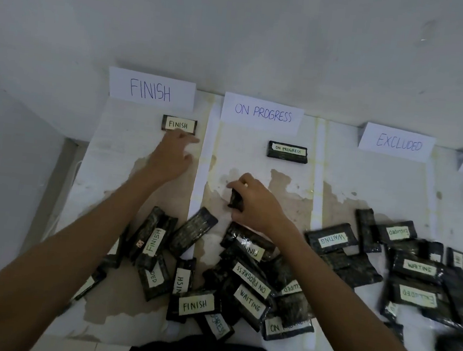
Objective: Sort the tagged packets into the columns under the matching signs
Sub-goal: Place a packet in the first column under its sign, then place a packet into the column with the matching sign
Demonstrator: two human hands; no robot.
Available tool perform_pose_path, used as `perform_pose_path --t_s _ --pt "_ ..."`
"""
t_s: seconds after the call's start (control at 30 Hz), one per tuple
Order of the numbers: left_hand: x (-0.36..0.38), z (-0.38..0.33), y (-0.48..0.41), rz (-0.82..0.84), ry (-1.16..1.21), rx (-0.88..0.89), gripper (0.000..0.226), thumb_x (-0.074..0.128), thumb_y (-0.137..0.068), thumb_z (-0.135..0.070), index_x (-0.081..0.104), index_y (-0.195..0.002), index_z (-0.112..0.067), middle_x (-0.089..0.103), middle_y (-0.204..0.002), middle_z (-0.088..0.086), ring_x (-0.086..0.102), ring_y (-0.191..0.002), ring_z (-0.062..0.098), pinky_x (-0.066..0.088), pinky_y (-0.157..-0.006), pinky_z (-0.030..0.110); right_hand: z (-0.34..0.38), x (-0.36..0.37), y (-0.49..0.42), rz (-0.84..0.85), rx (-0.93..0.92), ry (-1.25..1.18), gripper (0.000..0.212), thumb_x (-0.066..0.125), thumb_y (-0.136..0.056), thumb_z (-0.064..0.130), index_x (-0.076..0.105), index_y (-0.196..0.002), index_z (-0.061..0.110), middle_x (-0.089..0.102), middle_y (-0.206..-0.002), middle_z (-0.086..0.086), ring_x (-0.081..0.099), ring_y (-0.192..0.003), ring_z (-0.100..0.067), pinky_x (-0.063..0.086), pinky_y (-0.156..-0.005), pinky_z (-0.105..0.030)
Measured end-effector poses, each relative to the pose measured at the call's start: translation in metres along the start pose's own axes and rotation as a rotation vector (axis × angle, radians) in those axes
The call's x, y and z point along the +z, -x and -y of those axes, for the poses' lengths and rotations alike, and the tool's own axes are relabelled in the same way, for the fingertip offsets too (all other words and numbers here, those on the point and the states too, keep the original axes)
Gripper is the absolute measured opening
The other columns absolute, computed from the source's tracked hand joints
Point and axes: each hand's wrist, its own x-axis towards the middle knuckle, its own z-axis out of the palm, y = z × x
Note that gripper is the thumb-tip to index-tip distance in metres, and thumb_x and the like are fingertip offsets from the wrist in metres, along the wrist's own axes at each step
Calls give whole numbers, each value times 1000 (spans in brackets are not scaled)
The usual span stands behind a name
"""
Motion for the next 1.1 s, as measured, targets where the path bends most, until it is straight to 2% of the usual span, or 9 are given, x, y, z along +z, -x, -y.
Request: perform_pose_path --t_s 0.17,0.3,0.37,0.47,0.6,0.67,0.77,0.87,1.1 --pt "10 -56 69 181 269 -68 40 59 -88 -16 52 -127 -22 53 -125 -1 51 -110 15 42 -97 32 1 -40 25 -201 295 -762 51 69 -76 2 56 -124 15 56 -112 -6 62 -96 -17 55 -78 -23" --pt "22 -91 103 238 461 -155 40 60 -89 -18 52 -128 -25 56 -124 -5 53 -109 11 45 -88 25 -4 -43 48 -259 433 -1257 49 66 -75 -8 61 -116 18 57 -118 -9 62 -105 -27 56 -87 -35" --pt "27 -99 112 243 537 -200 38 59 -89 -18 54 -126 -25 59 -123 -3 56 -109 13 48 -90 29 -3 -40 58 -282 473 -1355 48 63 -73 -10 63 -112 19 54 -122 -12 60 -105 -28 54 -90 -40" --pt "27 -103 119 225 582 -252 35 59 -90 -19 56 -124 -25 59 -122 -1 57 -107 16 51 -90 34 2 -38 68 -285 504 -1389 53 51 -79 -20 56 -124 7 55 -110 -9 62 -93 -23 53 -90 -40" --pt "23 -104 126 187 657 -297 33 58 -90 -14 57 -122 -23 59 -113 -2 58 -93 8 49 -67 13 10 -35 73 -319 529 -1440 52 54 -79 -19 55 -124 7 56 -113 -16 60 -99 -31 53 -89 -41" --pt "21 -100 129 164 660 -299 33 59 -89 -12 58 -121 -22 60 -112 -1 59 -92 9 50 -67 14 13 -33 75 -322 502 -1275 49 63 -79 -10 56 -122 13 57 -117 -14 61 -103 -32 53 -91 -39" --pt "17 -93 131 156 630 -295 33 60 -88 -9 60 -117 -24 61 -114 1 60 -99 18 53 -81 26 19 -32 77 -266 348 -668 54 74 -78 9 54 -128 15 52 -120 -4 54 -109 -17 45 -93 -22" --pt "11 -93 127 180 598 -271 35 58 -88 -6 58 -118 -25 59 -116 1 60 -99 19 53 -80 27 17 -29 80 -228 138 -161 53 75 -75 21 58 -125 16 52 -123 -4 42 -114 -20 34 -102 -27" --pt "5 -115 117 254 542 -195 31 55 -90 -5 61 -113 -25 62 -110 3 62 -98 20 53 -90 39 16 -40 100 -152 -14 102 58 76 -75 21 56 -127 5 59 -113 -13 50 -99 -31 42 -88 -40"
